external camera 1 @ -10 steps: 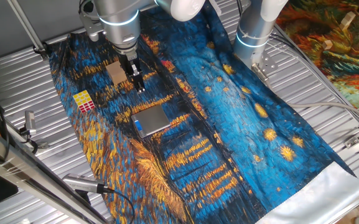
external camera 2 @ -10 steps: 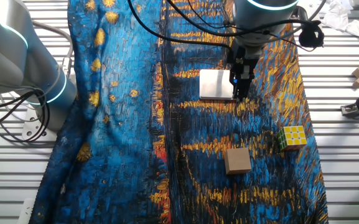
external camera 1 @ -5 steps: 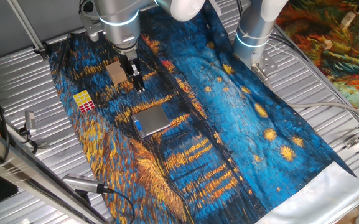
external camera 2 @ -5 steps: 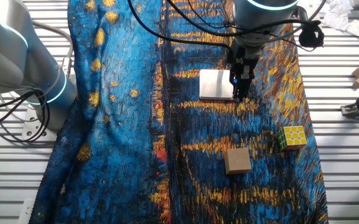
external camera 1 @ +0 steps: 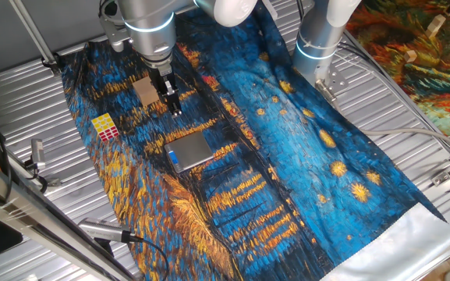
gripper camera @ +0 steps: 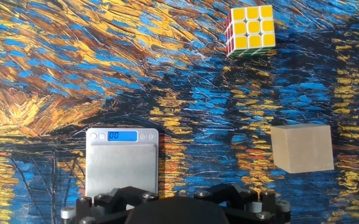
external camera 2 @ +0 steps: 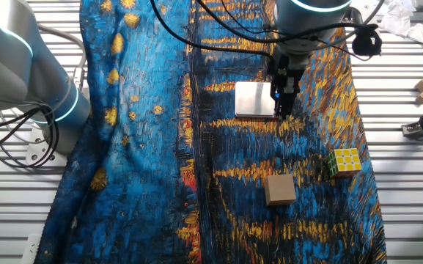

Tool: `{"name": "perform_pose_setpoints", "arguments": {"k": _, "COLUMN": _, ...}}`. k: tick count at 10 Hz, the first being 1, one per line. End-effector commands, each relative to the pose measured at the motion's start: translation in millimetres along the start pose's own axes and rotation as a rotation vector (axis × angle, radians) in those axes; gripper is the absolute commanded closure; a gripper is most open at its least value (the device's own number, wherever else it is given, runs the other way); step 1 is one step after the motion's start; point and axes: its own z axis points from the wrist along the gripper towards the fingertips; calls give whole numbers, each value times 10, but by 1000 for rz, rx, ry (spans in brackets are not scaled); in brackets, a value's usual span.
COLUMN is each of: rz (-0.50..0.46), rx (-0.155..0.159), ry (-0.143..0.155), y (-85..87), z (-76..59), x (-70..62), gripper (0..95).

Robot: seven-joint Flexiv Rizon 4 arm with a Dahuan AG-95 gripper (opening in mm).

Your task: Place the block on the scale

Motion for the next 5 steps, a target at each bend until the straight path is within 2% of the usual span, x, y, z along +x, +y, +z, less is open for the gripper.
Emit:
{"name": "perform_pose_setpoints", "arguments": {"k": 1, "rz": -46, "rx": -29, "ry": -31, "y": 0, "z": 0, "x": 0, "gripper": 950}}
{"name": "perform_pose_setpoints", "arguments": {"k": 5, "rz": -47, "rx": -28, "ry": -31, "y": 0, "z": 0, "x": 0, "gripper": 950}}
